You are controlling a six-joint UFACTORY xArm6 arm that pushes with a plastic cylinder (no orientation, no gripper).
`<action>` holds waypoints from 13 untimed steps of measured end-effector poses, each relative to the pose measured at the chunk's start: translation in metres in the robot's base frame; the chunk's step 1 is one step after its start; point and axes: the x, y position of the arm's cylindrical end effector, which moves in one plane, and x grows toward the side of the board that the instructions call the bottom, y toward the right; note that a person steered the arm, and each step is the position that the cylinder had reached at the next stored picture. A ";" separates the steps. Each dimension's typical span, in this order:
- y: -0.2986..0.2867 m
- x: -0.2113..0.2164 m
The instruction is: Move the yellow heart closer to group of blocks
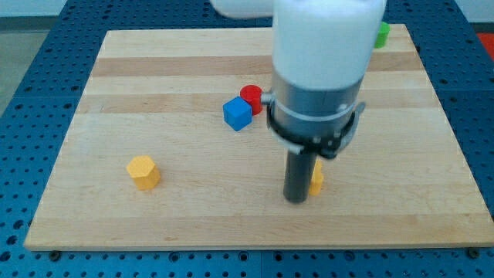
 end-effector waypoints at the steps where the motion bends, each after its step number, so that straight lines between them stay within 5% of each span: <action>1: 0.016 -0.054; 2: 0.033 -0.087; 4: 0.010 -0.015; 5: 0.030 -0.019; 7: 0.042 -0.089; 8: 0.053 -0.091; 10: 0.074 -0.026; 13: 0.052 -0.125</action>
